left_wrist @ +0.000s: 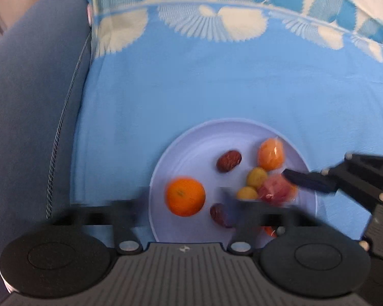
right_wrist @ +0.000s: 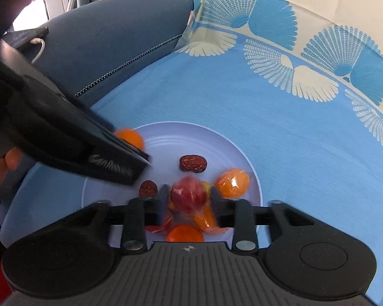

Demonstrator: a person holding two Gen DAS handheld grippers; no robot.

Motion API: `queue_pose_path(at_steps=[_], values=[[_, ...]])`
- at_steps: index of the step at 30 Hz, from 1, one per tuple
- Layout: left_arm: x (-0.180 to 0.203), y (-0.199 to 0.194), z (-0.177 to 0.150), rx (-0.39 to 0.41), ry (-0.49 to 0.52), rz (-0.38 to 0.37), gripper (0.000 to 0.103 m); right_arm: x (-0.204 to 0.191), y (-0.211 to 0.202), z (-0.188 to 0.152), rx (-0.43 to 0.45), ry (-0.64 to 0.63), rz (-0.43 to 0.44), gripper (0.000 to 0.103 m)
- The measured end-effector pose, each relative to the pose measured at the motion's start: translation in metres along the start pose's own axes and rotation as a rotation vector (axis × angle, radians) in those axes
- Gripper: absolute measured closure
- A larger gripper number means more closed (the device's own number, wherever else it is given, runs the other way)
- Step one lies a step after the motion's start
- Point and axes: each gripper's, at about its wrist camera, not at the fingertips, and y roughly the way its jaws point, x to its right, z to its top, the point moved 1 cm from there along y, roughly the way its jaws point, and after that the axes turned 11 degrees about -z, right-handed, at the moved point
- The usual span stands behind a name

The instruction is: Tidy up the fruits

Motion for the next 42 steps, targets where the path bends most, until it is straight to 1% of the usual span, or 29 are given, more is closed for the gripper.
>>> queue_pose_path(at_steps=[1,2,3,4,5,8,11,13,16,19,22,28,32,42], values=[[0.0,-0.008,-0.001,0.04,0.006,0.039,0.0,0.0,-0.001,0.001,-0.005,-0.013,-0.005,0.02],[0.0,-0.015,-0.004,0.075,0.013,0.066,0.0,0.0,-0.005,0.001,-0.005,-0.031,-0.003,0.011],[0.0,-0.021,-0.008,0.079,0.023,0.073,0.0,0.001,-0.013,0.0,0.011,-0.043,-0.003,0.011],[0.0,-0.026,-0.012,0.06,0.028,0.075,0.0,0.002,-0.021,-0.002,0.023,-0.049,-0.006,0.007],[-0.001,-0.03,-0.017,0.046,0.021,0.082,0.0,0.003,-0.029,-0.005,0.023,-0.053,-0.011,0.001],[0.001,-0.05,-0.039,0.053,-0.019,0.109,0.0,0.004,-0.055,-0.017,0.026,-0.021,-0.04,0.001],[0.004,-0.073,-0.057,0.056,-0.064,0.115,0.0,0.004,-0.079,-0.032,-0.001,0.028,-0.082,0.001],[0.009,-0.086,-0.067,0.048,-0.072,0.117,0.0,0.002,-0.093,-0.04,-0.002,0.048,-0.111,0.001],[0.014,-0.101,-0.079,0.075,-0.103,0.133,0.0,-0.005,-0.115,-0.052,0.035,0.059,-0.142,0.001],[0.022,-0.113,-0.088,0.09,-0.111,0.122,0.0,-0.008,-0.128,-0.061,0.061,0.066,-0.174,0.001],[0.031,-0.124,-0.097,0.117,-0.092,0.142,0.0,-0.014,-0.138,-0.065,0.074,0.052,-0.193,0.001],[0.044,-0.133,-0.105,0.122,-0.071,0.152,0.0,-0.012,-0.153,-0.066,0.089,0.091,-0.201,0.001],[0.047,-0.138,-0.11,0.138,-0.067,0.164,0.0,-0.013,-0.162,-0.069,0.103,0.095,-0.206,0.001],[0.047,-0.144,-0.114,0.14,-0.076,0.167,0.0,-0.015,-0.171,-0.071,0.115,0.088,-0.213,0.001]])
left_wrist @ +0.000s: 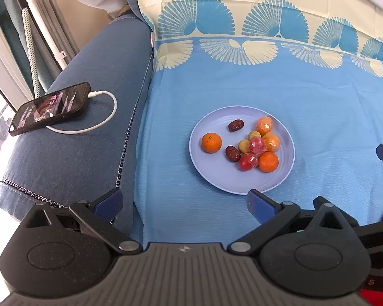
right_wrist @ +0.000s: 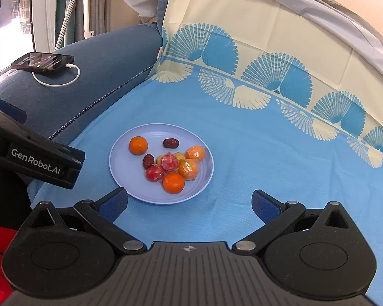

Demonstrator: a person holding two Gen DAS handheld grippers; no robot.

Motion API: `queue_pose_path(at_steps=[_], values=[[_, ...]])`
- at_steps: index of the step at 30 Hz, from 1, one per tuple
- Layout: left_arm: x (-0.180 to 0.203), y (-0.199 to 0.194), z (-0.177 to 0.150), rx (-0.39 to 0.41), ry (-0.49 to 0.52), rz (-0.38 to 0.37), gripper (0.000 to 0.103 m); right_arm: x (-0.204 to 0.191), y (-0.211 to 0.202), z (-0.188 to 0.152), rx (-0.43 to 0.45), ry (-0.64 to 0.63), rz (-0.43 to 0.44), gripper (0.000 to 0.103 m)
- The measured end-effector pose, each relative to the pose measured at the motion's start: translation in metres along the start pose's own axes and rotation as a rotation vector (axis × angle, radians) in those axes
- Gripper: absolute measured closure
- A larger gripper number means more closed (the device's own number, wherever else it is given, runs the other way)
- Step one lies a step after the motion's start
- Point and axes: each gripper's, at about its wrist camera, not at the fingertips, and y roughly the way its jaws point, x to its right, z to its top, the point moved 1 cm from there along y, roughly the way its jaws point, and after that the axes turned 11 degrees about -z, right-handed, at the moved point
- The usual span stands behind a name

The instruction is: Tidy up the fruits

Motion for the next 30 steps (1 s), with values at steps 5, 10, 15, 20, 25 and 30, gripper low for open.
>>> queue_pose_path(at_steps=[5,10,15,20,25,30], values=[[-0.0013,0.0009,-0.0008,-0.007,-0.005,-0.004,0.0,0.0001,-0.0016,0.0015,0.004,-0.001,0.0,0.001],[-0.0007,0.0009,-0.0008,-0.006,0.003,-0.001,0.0,0.0001,-0.0008,0.0013,-0.001,-0.001,-0.002,0.001],[-0.0006,0.0021,-0.0012,-0.012,0.003,0.003,0.0,0.0006,0.0003,0.0018,-0.004,0.0,-0.003,0.001],[-0.0011,0.0028,-0.001,-0.012,0.001,0.002,0.0,0.0016,0.0013,0.0024,-0.007,0.004,-0.006,0.001],[0.0009,0.0029,-0.0011,-0.01,0.009,0.004,0.0,0.0015,0.0023,0.0024,-0.01,0.003,-0.003,0.001],[0.0016,0.0029,-0.0009,-0.011,0.01,0.0,0.0,0.0021,0.0027,0.0018,-0.01,0.001,-0.002,0.001]])
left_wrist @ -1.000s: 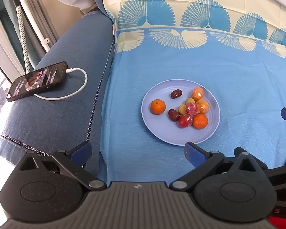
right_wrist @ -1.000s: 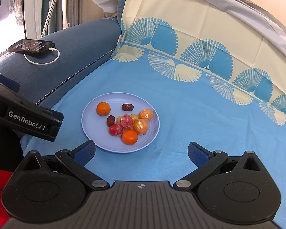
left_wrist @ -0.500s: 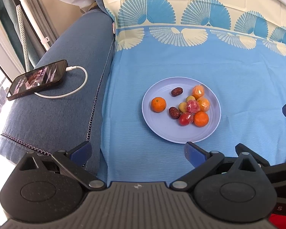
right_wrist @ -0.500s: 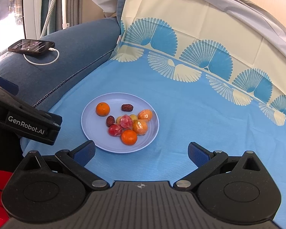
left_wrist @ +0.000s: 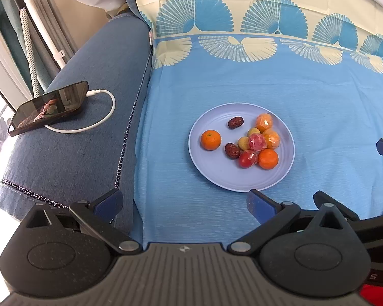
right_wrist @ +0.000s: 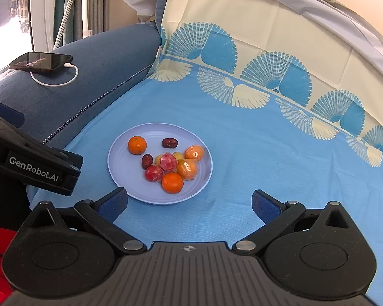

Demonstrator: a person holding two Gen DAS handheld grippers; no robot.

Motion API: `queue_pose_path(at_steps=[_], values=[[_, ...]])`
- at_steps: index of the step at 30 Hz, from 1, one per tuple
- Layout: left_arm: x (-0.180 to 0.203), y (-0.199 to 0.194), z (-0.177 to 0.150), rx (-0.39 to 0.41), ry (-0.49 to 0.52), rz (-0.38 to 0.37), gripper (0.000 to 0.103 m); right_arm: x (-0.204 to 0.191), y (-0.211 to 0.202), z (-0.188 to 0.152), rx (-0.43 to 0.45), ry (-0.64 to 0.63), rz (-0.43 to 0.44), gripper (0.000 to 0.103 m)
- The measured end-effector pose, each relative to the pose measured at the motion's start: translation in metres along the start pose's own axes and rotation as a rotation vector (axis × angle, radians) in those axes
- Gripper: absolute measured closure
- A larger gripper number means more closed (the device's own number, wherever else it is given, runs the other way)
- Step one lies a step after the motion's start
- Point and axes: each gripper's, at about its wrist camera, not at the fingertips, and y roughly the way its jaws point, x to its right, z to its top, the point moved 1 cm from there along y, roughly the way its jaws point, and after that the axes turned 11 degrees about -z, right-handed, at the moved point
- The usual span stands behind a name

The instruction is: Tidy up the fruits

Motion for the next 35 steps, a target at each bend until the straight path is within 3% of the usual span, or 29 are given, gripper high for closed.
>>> queue_pose_path(at_steps=[35], values=[[-0.0014,0.0016,-0.0005,0.01,-0.004,0.027,0.0,0.0002,0.0045,0.0009,-0.007,0.009,0.006,0.001]])
